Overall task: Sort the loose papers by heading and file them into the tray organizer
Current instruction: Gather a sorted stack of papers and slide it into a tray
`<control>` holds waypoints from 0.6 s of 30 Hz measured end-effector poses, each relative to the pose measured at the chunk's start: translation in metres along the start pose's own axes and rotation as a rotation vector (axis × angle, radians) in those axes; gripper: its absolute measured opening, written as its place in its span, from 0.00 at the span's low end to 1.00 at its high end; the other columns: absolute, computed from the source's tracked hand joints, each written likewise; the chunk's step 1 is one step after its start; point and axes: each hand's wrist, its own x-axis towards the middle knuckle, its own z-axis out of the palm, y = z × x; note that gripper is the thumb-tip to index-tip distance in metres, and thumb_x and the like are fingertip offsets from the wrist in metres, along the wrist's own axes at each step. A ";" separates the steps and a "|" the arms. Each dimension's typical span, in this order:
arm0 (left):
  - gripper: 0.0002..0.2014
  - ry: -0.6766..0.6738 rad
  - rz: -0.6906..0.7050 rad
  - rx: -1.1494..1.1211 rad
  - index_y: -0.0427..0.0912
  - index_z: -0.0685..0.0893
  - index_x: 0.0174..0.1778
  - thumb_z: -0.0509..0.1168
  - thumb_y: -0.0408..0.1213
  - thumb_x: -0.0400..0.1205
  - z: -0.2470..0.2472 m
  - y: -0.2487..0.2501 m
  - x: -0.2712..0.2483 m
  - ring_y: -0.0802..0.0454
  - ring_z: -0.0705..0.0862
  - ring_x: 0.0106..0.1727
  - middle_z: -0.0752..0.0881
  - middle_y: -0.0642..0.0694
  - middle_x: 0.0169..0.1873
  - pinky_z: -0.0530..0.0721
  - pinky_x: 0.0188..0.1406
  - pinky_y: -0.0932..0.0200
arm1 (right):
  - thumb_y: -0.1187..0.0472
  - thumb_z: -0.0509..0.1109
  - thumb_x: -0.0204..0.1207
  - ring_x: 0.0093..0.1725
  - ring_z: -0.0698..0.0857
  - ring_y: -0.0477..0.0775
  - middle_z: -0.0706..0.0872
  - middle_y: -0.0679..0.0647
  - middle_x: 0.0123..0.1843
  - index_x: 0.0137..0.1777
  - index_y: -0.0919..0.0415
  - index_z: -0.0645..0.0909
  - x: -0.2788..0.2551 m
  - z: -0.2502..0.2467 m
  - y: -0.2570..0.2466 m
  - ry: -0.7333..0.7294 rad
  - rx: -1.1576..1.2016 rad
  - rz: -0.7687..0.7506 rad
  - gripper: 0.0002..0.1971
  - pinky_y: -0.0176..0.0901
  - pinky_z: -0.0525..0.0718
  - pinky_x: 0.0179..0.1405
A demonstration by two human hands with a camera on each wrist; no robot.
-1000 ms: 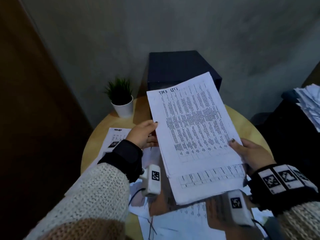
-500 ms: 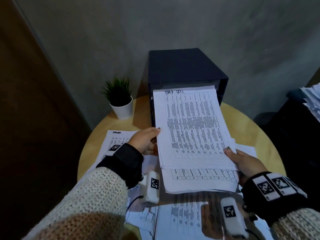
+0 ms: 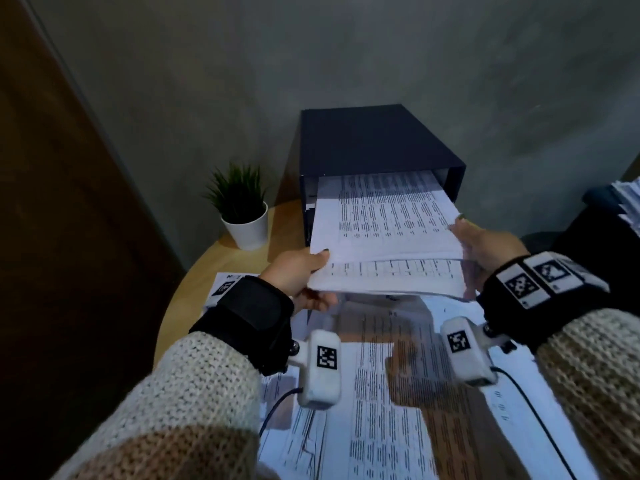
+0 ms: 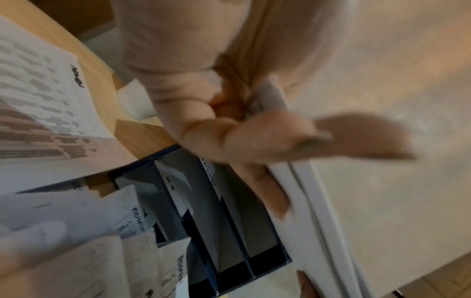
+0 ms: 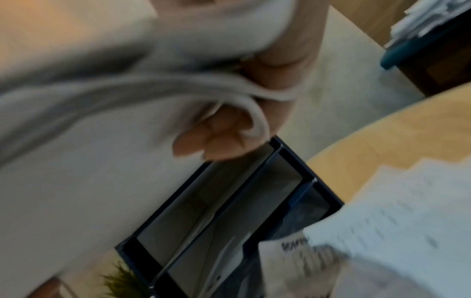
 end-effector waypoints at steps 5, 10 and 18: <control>0.07 0.127 -0.012 -0.069 0.37 0.74 0.55 0.55 0.36 0.88 0.008 0.014 0.029 0.57 0.74 0.10 0.81 0.42 0.21 0.72 0.10 0.70 | 0.48 0.72 0.72 0.21 0.82 0.52 0.89 0.55 0.38 0.60 0.59 0.82 -0.005 -0.013 -0.018 -0.326 -0.212 0.186 0.20 0.33 0.79 0.17; 0.13 0.170 -0.070 -0.230 0.42 0.76 0.65 0.59 0.43 0.87 0.019 0.029 0.051 0.58 0.78 0.12 0.84 0.44 0.20 0.77 0.18 0.68 | 0.65 0.66 0.79 0.13 0.80 0.43 0.82 0.56 0.34 0.46 0.64 0.78 0.013 -0.010 -0.026 -0.157 0.079 0.215 0.02 0.29 0.75 0.11; 0.22 0.195 0.050 -0.678 0.27 0.63 0.76 0.56 0.23 0.85 0.031 0.049 0.078 0.34 0.82 0.64 0.73 0.31 0.71 0.88 0.46 0.53 | 0.78 0.56 0.81 0.32 0.90 0.57 0.82 0.66 0.42 0.51 0.73 0.71 0.037 0.025 -0.039 -0.079 0.582 0.095 0.05 0.45 0.91 0.38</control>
